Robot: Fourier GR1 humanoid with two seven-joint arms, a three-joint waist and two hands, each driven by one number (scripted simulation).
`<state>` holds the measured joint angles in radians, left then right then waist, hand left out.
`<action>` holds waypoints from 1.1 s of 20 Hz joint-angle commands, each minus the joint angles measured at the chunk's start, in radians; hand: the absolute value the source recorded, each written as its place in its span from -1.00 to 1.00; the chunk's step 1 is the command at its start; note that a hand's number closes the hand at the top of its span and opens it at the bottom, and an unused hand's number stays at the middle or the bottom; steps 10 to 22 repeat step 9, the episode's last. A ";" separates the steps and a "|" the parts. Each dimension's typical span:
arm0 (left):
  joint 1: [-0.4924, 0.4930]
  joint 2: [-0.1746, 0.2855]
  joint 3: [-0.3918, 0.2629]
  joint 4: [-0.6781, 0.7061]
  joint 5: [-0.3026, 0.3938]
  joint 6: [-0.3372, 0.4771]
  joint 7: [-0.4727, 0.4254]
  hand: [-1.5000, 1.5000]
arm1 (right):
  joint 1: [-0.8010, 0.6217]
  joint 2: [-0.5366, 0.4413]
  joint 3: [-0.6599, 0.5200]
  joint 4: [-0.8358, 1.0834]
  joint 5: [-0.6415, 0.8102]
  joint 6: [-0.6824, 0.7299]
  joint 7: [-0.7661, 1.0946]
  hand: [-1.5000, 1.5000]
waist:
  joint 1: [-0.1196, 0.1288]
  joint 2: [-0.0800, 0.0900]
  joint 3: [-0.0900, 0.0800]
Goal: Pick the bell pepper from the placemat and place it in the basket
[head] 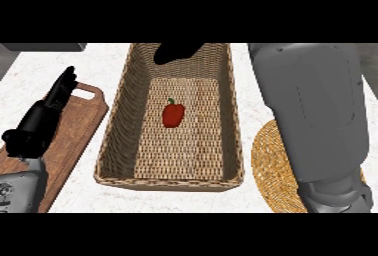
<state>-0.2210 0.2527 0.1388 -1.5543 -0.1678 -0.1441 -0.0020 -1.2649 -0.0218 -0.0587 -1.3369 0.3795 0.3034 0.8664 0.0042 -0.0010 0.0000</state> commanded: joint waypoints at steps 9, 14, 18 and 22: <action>0.027 -0.013 0.002 -0.006 -0.011 0.015 -0.025 0.00 | 0.126 -0.239 -0.315 -0.003 -0.042 -0.178 -0.127 -1.00 | -0.006 0.002 0.001; 0.027 -0.013 0.002 -0.006 -0.011 0.015 -0.025 0.00 | 0.126 -0.239 -0.315 -0.003 -0.042 -0.178 -0.127 -1.00 | -0.006 0.002 0.001; 0.027 -0.013 0.002 -0.006 -0.011 0.015 -0.025 0.00 | 0.126 -0.239 -0.315 -0.003 -0.042 -0.178 -0.127 -1.00 | -0.006 0.002 0.001; 0.027 -0.013 0.002 -0.006 -0.011 0.015 -0.025 0.00 | 0.126 -0.239 -0.315 -0.003 -0.042 -0.178 -0.127 -1.00 | -0.006 0.002 0.001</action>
